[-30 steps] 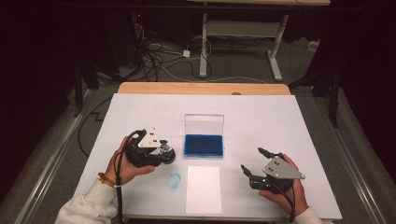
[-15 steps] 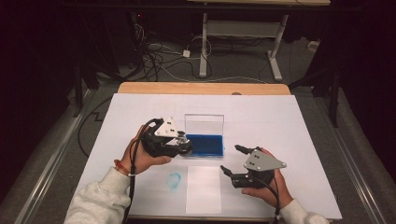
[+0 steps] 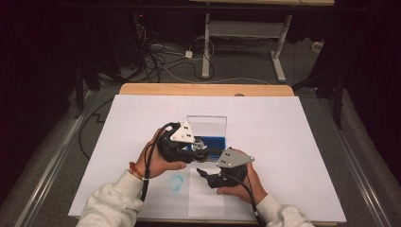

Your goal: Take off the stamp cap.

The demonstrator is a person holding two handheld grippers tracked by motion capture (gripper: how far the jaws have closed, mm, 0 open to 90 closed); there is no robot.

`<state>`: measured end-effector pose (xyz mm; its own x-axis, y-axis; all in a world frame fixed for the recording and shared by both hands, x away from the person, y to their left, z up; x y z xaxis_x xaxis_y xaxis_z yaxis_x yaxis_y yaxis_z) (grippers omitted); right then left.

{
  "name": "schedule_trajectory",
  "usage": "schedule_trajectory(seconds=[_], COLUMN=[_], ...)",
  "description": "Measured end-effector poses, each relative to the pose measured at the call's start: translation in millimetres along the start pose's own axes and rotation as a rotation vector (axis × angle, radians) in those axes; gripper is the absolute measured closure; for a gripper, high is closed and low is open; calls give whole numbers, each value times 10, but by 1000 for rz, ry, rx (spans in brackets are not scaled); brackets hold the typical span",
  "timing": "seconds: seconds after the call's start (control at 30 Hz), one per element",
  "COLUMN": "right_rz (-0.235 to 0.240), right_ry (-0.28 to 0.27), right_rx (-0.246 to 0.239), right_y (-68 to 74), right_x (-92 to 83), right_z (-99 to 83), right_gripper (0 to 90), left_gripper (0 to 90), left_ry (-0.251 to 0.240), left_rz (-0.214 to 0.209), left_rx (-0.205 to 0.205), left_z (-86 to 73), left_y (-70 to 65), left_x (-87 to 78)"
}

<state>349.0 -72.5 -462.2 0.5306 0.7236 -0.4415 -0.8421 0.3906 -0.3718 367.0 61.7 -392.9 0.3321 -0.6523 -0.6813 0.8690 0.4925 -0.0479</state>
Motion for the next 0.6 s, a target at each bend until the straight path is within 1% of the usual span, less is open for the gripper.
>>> schedule_trajectory(seconds=[0.03, 0.07, 0.13, 0.2, 0.27, 0.3, 0.37, 0.43, 0.6], right_rz=[-1, -5, -15, -16, -25, -25, -26, -31, -33], right_ry=[2, 4, 4, 5, 8, 8, -3, -12, -28], right_rx=[-4, 1, 11, 23, 7, 7, -5, -20, 0], right_y=[4, 6, -6, -18, -21, -21, -13, -5, 11], right_x=[26, 49, 90, 136, 174, 174, 182, 175, 179], right_z=[4, 6, 4, -6, -11, -11, -4, -2, -17], right_gripper=[249, 252, 266, 272, 306, 306, 366, 376, 377], left_gripper=[549, 549, 549, 549, 549, 549, 549, 549, 549], left_ry=[-7, -7, -18, -26, -30, -35, -39, -51, -48], left_rz=[-6, -12, -15, -26, -24, -28, -31, -37, -32], left_rx=[-4, 1, -2, -7, -8, -14, -15, -23, -21], left_z=[-5, -11, -18, -26, -33, -37, -44, -45, -54], left_y=[-15, -26, -37, -42, -41, -42, -38, -41, -55], left_x=[1, -3, -9, -16, -20, -21, -30, -35, -23])
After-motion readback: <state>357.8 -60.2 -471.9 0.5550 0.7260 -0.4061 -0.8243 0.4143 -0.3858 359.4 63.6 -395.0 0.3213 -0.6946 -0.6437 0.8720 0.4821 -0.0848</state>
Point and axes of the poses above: each handheld gripper's, and its own axes: x roughly forward along the jaws, z roughly out of its top, y roughly to its left, the point moved 5 cm from there along x, roughly forward along the jaws, and after that the axes turned 14 degrees about -x, right-handed, at the moved point
